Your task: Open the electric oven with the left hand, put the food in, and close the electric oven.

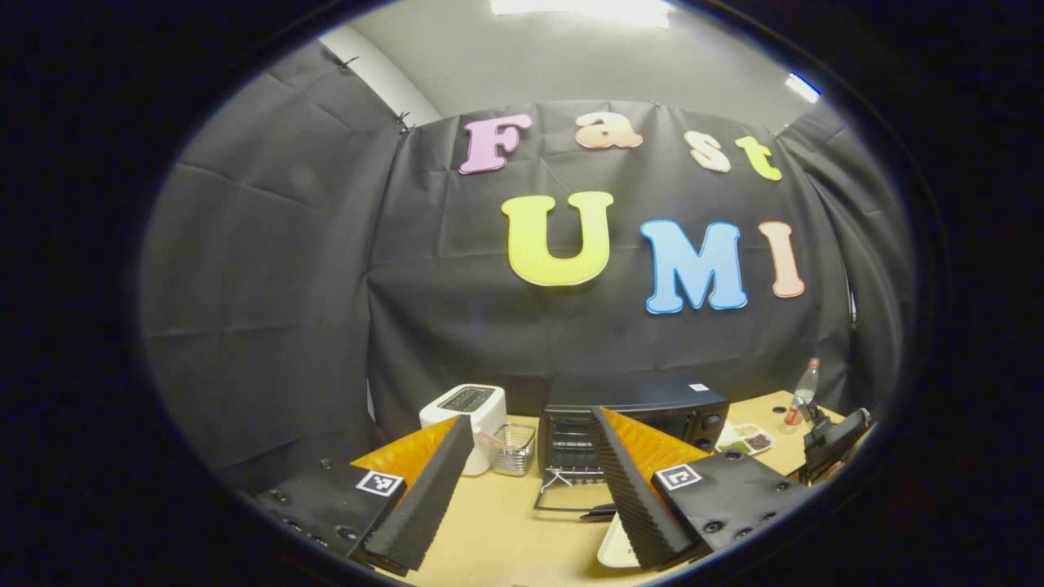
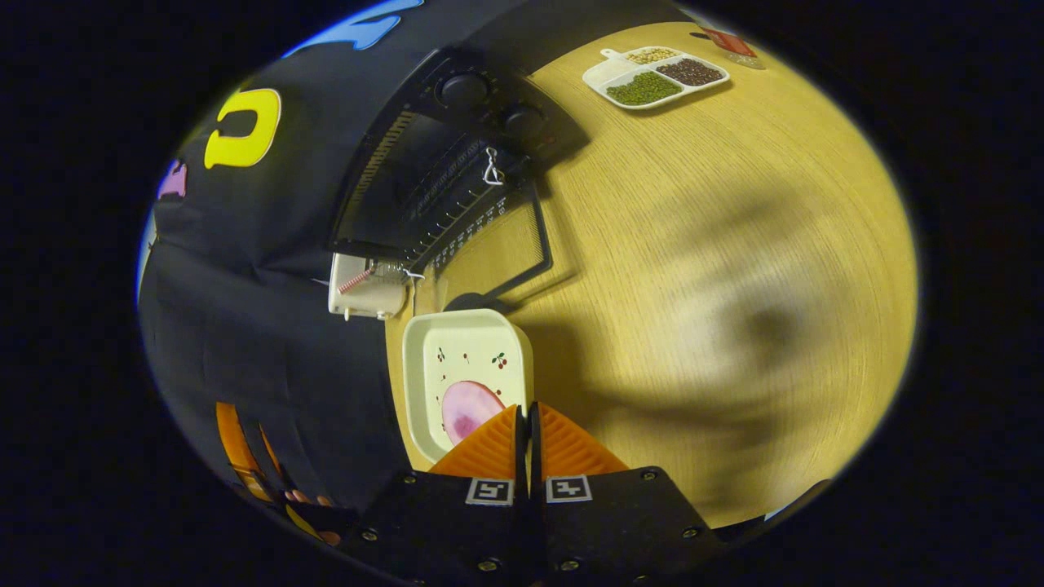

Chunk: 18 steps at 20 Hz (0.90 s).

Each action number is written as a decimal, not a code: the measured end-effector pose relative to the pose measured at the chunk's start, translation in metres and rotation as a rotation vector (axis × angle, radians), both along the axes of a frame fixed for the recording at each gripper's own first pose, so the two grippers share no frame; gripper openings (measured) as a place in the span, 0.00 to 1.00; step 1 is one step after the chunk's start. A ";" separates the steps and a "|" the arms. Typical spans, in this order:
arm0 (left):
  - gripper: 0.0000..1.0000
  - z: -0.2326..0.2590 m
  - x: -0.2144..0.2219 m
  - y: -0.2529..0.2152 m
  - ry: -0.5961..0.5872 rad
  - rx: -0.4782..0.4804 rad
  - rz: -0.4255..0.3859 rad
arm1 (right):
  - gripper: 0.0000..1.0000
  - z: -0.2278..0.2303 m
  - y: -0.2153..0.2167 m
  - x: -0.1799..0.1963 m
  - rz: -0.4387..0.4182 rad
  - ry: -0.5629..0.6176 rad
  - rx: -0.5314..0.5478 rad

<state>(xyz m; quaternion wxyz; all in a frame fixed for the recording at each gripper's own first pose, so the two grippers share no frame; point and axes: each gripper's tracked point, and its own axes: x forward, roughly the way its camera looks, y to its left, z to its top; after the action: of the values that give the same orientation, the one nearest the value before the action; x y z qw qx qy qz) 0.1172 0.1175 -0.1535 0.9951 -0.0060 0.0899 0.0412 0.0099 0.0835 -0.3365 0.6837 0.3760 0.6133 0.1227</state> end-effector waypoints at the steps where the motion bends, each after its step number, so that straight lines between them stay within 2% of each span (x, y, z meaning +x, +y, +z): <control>1: 1.00 0.000 0.004 0.003 -0.001 0.003 0.001 | 0.00 0.005 -0.008 0.009 -0.024 -0.004 0.001; 3: 1.00 -0.003 0.012 0.011 -0.001 0.009 0.004 | 0.01 0.011 -0.015 0.023 -0.074 -0.007 -0.005; 4: 0.96 -0.002 0.017 0.015 -0.002 0.010 0.007 | 0.00 0.012 -0.017 0.031 -0.106 -0.006 -0.003; 6: 1.00 -0.004 0.024 0.022 -0.002 0.010 0.010 | 0.00 0.018 -0.025 0.045 -0.182 0.006 0.016; 12: 1.00 -0.007 0.044 0.045 0.007 0.029 0.007 | 0.00 0.030 -0.068 0.077 -0.415 0.031 0.052; 13: 0.96 -0.009 0.046 0.048 0.012 0.031 0.007 | 0.00 0.036 -0.075 0.081 -0.452 0.036 0.063; 14: 0.91 -0.011 0.048 0.051 0.015 0.031 0.007 | 0.00 0.036 -0.061 0.087 -0.480 0.050 0.070; 15: 1.00 -0.012 0.050 0.053 0.019 0.031 0.006 | 0.00 0.034 -0.056 0.089 -0.500 0.064 0.075; 18: 1.00 -0.014 0.054 0.061 0.023 0.041 0.005 | 0.00 0.027 -0.046 0.108 -0.570 0.089 0.091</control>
<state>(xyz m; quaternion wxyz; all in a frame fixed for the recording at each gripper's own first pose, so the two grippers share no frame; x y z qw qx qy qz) 0.1712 0.1785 -0.1674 0.9938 0.0147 0.1007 0.0458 0.1180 0.0373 -0.3093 0.6456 0.5683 0.5061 -0.0635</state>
